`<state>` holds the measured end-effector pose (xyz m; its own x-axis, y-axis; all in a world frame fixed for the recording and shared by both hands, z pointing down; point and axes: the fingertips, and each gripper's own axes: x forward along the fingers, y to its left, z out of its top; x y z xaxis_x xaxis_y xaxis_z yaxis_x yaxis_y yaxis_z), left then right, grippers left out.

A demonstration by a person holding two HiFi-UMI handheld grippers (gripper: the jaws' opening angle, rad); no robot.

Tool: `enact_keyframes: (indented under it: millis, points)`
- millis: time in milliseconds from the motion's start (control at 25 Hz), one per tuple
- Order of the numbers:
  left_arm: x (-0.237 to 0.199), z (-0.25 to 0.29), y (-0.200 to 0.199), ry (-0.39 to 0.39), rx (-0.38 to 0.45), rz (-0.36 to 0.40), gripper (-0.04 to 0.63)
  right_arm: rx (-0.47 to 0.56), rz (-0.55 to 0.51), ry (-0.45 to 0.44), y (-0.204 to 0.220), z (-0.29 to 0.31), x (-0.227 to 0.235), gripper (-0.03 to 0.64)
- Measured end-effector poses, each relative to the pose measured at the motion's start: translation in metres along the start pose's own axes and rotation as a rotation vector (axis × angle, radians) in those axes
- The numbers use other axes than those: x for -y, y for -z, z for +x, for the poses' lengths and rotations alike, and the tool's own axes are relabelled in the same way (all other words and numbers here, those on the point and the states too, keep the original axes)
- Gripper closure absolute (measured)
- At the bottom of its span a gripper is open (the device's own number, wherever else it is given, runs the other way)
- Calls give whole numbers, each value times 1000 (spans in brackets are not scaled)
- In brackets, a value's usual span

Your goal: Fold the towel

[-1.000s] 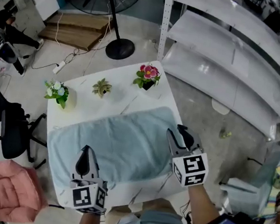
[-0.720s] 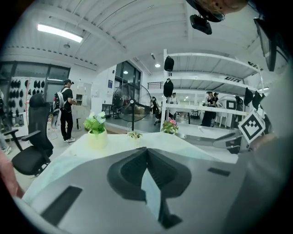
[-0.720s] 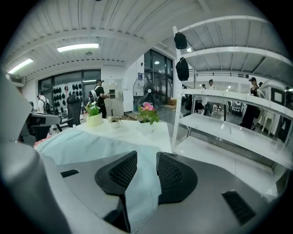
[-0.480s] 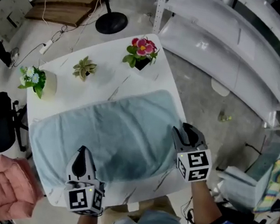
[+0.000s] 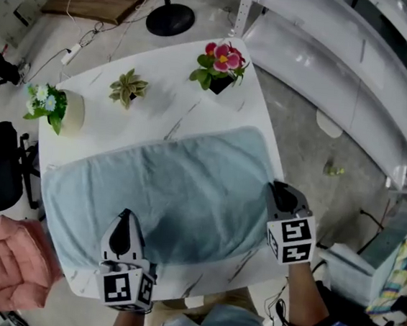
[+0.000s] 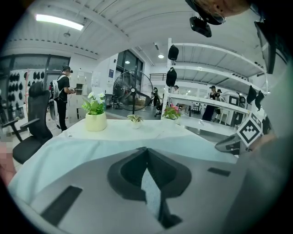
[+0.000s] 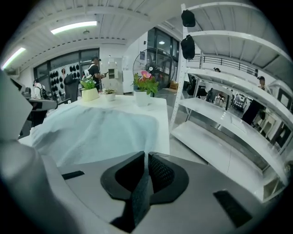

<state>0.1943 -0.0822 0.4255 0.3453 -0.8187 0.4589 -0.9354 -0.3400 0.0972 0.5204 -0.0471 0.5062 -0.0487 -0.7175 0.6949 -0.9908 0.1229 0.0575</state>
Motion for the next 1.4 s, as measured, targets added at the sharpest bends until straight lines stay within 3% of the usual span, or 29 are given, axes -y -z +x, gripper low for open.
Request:
enact_keyframes:
  millis: [240,680,1400]
  points:
    - [-15,-11,-6,-41,13,-30,588,44,107,-12,-14,-7,-6,580]
    - [-50,-46,-23,-48,91,-49,588,163,27,-12,-83,-39,-64,580]
    - [-161,-119,-30,-83,133,-91,588,222,-97,-28,-161,-37,-212,580]
